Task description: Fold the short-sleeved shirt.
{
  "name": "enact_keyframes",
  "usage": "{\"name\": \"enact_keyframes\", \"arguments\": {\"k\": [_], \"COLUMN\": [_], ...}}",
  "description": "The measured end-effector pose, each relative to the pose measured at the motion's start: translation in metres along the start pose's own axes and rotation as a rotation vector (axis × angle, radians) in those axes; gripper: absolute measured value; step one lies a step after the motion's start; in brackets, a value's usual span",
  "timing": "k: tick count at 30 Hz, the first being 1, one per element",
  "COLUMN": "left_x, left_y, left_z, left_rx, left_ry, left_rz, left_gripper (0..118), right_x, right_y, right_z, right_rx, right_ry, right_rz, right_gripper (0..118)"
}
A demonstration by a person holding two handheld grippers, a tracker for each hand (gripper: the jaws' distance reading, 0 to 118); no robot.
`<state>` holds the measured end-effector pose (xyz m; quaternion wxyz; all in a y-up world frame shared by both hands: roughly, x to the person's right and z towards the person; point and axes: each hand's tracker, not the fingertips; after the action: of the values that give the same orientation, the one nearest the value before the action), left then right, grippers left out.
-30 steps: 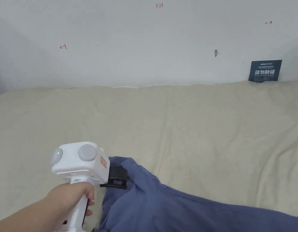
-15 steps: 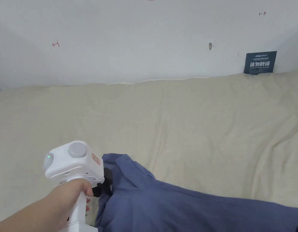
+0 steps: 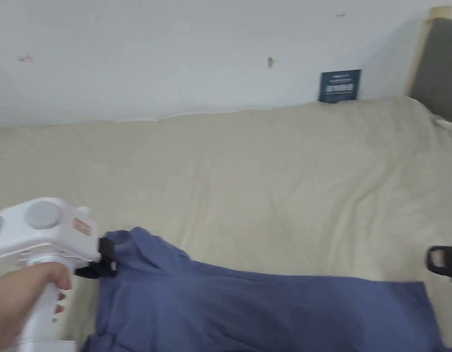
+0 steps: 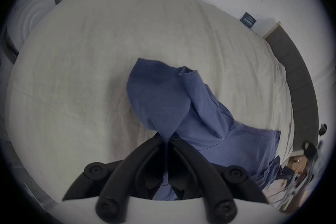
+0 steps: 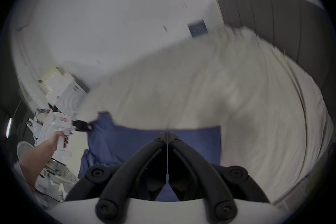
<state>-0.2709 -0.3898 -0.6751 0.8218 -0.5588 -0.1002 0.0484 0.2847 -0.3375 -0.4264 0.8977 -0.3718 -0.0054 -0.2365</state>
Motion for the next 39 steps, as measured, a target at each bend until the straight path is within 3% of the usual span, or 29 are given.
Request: {"name": "enact_keyframes", "arguments": {"k": [2, 3, 4, 5, 7, 9, 12, 18, 19, 20, 22, 23, 25, 32, 35, 39], "left_x": [0.008, 0.011, 0.012, 0.014, 0.016, 0.014, 0.007, -0.004, -0.003, -0.004, -0.005, -0.005, -0.005, -0.008, -0.012, -0.017], "left_y": [-0.003, -0.004, -0.004, -0.005, -0.007, -0.005, -0.002, -0.002, -0.003, -0.003, -0.003, -0.003, -0.003, -0.011, -0.018, -0.029], "left_z": [0.006, 0.007, 0.008, 0.009, 0.011, 0.01, 0.014, 0.013, 0.011, 0.009, 0.006, 0.005, 0.004, 0.018, 0.04, 0.079], "left_rx": [0.011, 0.013, 0.022, 0.017, 0.025, 0.013, 0.009, 0.003, 0.0, -0.004, -0.014, -0.015, -0.017, -0.006, 0.016, 0.08], "left_ry": [0.0, 0.002, 0.007, -0.002, 0.005, 0.007, 0.023, 0.043, 0.047, 0.051, 0.052, 0.052, 0.046, 0.004, -0.027, -0.112], "left_rz": [-0.021, -0.029, -0.034, -0.033, -0.033, -0.03, -0.028, -0.005, -0.005, -0.005, -0.008, -0.008, -0.002, 0.014, 0.03, 0.05], "left_gripper": [3, 3, 3, 3, 3, 3, 3, 3, 3, 3, 3, 3, 3, 3, 3, 3], "right_x": [0.017, 0.021, 0.025, 0.026, 0.028, 0.032, 0.037, 0.048, 0.048, 0.046, 0.039, 0.036, 0.034, 0.026, 0.012, -0.018], "right_y": [0.019, 0.027, 0.033, 0.037, 0.043, 0.044, 0.044, 0.039, 0.035, 0.033, 0.03, 0.028, 0.029, 0.039, 0.044, 0.051], "right_z": [-0.027, -0.041, -0.052, -0.062, -0.086, -0.103, -0.124, -0.167, -0.17, -0.171, -0.172, -0.168, -0.162, -0.117, -0.075, -0.021], "right_rx": [-0.123, -0.19, -0.225, -0.238, -0.351, -0.352, -0.37, -0.45, -0.448, -0.45, -0.46, -0.466, -0.461, -0.372, -0.276, -0.182], "right_ry": [0.008, 0.001, 0.003, -0.021, -0.125, -0.187, -0.273, -0.309, -0.31, -0.31, -0.427, -0.425, -0.407, -0.329, -0.184, -0.073], "right_rz": [-0.051, -0.051, -0.051, -0.049, -0.06, -0.062, -0.073, -0.109, -0.105, -0.089, 0.036, 0.071, 0.101, 0.134, 0.092, 0.092], "right_gripper": [2, 13, 40, 88, 104, 110, 109, 108, 101, 83, 60, 51, 11, 5, 5, 5]}}
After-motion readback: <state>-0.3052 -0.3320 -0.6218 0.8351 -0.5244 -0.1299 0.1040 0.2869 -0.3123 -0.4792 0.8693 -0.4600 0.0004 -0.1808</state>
